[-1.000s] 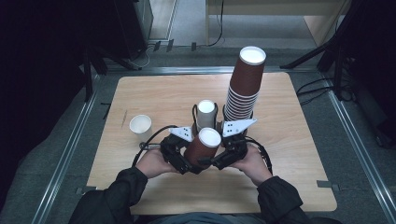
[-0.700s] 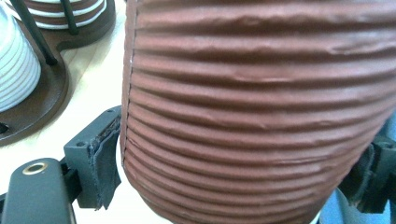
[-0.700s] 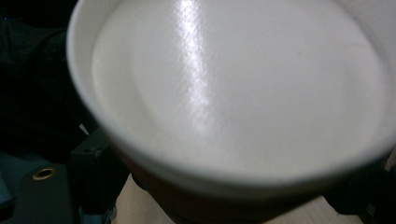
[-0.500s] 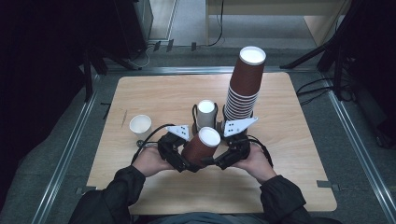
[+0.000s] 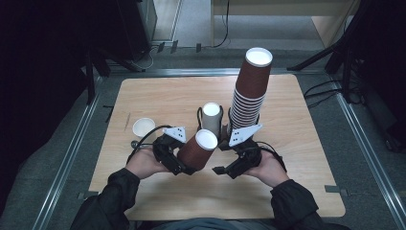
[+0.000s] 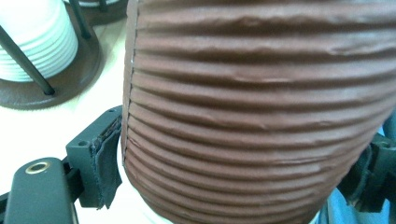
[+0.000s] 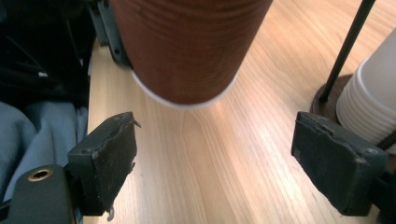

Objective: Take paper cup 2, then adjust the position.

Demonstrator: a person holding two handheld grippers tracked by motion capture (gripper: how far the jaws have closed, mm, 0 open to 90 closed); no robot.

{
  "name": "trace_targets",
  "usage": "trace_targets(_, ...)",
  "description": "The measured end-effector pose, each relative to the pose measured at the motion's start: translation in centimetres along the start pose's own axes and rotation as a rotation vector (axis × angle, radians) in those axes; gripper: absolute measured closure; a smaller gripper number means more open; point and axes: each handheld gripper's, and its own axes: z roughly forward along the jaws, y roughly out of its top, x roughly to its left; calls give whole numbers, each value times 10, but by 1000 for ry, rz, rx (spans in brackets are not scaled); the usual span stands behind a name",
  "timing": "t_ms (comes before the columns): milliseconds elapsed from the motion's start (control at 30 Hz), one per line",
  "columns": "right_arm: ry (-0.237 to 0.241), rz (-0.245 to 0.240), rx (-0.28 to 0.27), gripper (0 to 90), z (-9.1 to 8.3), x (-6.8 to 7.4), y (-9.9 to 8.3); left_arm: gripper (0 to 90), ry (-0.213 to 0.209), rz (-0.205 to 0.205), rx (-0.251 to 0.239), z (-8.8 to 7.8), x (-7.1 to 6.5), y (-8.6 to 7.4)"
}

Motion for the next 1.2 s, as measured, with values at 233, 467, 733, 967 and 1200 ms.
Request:
trace_targets(233, -17, 15, 29, 150, -5, -1, -10, 117, 52, 22, 75, 1, 2, -1)
trace_targets(467, -28, 9, 66, 151, 0, -5, -14, 117, 86, 41, 128, 5, 5, 2)
trace_targets(733, -25, 6, 68, 152, 3, -6, -13, 117, 111, 78, 207, 16, 3, 3)
trace_targets(967, -9, -6, 51, 151, 4, -7, -10, 117, 115, 102, 244, 20, 1, 5)
trace_targets(1200, 17, -15, 16, 139, 6, -4, 0, 117, 94, 111, 270, 28, -2, 6)
